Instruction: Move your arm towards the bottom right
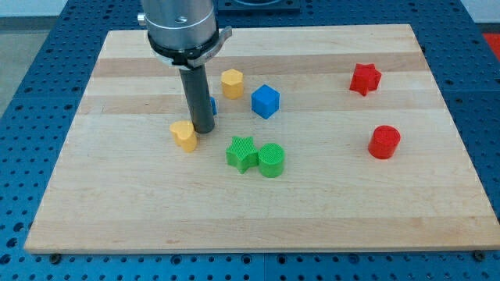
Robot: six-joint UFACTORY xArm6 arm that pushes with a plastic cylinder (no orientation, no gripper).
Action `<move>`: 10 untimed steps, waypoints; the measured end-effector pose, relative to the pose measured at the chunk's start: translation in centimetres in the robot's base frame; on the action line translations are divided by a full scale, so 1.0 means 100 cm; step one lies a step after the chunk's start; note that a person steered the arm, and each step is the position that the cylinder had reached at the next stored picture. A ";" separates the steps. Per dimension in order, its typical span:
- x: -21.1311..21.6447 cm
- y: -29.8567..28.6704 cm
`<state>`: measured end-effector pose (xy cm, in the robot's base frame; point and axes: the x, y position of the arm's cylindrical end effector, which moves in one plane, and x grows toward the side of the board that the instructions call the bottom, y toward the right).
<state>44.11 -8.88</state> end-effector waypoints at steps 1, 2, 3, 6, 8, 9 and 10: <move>0.003 0.000; 0.003 0.000; 0.003 0.011; 0.010 0.075; 0.010 0.115; 0.020 0.150; 0.044 0.155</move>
<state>48.52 6.59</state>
